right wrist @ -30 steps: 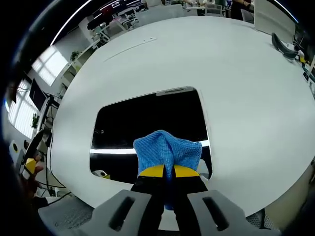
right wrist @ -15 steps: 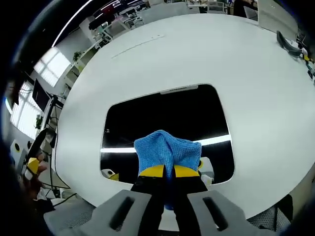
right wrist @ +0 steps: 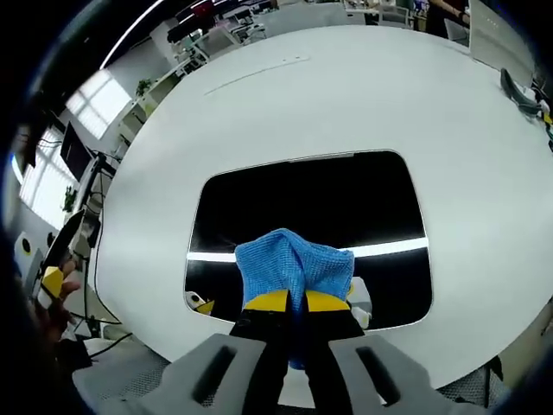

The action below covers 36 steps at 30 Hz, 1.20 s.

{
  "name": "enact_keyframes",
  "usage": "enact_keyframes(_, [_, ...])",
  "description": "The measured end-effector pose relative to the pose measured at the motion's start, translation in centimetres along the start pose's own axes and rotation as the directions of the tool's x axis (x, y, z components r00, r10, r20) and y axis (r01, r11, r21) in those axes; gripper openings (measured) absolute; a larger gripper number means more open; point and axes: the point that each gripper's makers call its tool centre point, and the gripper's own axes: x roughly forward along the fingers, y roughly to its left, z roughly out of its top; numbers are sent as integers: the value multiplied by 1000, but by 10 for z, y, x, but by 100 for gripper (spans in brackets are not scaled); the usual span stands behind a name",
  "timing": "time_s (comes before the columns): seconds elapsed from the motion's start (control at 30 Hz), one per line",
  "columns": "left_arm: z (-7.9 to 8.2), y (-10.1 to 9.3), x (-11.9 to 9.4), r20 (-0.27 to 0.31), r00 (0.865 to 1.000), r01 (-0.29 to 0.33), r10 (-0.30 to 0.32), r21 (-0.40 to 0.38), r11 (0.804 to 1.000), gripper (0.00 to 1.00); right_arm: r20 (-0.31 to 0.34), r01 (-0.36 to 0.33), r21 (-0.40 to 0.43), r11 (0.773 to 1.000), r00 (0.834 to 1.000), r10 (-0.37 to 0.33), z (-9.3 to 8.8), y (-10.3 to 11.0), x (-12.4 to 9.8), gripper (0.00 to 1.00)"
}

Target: Wipe the mirror surface with the cleaning cloth until all visible marks leave the cleaned area.

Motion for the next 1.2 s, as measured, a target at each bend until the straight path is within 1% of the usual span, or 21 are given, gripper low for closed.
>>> enact_keyframes(0.07, [-5, -1, 0, -33, 999, -10, 12, 65, 998, 99, -3, 1, 4, 1000, 1000, -1, 0, 0, 0, 0])
enact_keyframes(0.13, [-5, -1, 1, -29, 999, -14, 15, 28, 1000, 99, -6, 6, 1, 1000, 1000, -6, 0, 0, 0, 0])
enact_keyframes(0.17, [-3, 0, 2, -13, 1000, -22, 22, -20, 1000, 99, -4, 2, 0, 1000, 1000, -2, 0, 1, 0, 0])
enact_keyframes(0.2, [-2, 0, 2, -7, 1000, -27, 27, -27, 999, 99, -4, 7, -3, 1000, 1000, -7, 0, 2, 0, 0])
enact_keyframes(0.23, [-1, 3, 2, 1, 999, -44, 44, -31, 999, 99, -5, 9, -11, 1000, 1000, -9, 0, 2, 0, 0])
enact_keyframes(0.27, [-1, 4, 1, 1, 999, -51, 51, -40, 998, 99, -3, 1, -11, 1000, 1000, -1, 0, 4, 1, 0])
enact_keyframes(0.3, [-1, 3, 0, -2, 999, -54, 54, -52, 997, 99, -5, 9, -13, 1000, 1000, -9, 1, 4, 2, 0])
enact_keyframes(0.4, [-3, -1, -2, -3, 999, -52, 51, -51, 997, 99, -7, -4, -12, 1000, 1000, 4, 2, 9, 3, 0])
enact_keyframes(0.47, [-6, 1, -5, -12, 999, -53, 53, -42, 998, 99, -6, -11, -11, 1000, 1000, 11, 3, 14, 5, 0])
enact_keyframes(0.57, [-10, 3, -10, -25, 998, -58, 57, -53, 997, 99, -3, -21, -13, 1000, 1000, 21, 5, 19, 7, 0])
enact_keyframes(0.63, [-16, 4, -13, -50, 997, -64, 61, -68, 996, 99, -5, -27, -19, 999, 1000, 27, 4, 24, 8, 0])
enact_keyframes(0.83, [-26, 4, -15, -81, 995, -68, 61, -84, 994, 98, -6, -43, -33, 999, 999, 43, 4, 36, 12, 0])
enact_keyframes(1.0, [-24, 1, -15, -73, 996, -63, 57, -82, 995, 98, -7, -53, -35, 998, 999, 53, 4, 40, 13, 0])
enact_keyframes(1.2, [-26, -3, -16, -77, 995, -64, 58, -83, 994, 99, -10, -68, -30, 997, 998, 68, 4, 45, 15, 0])
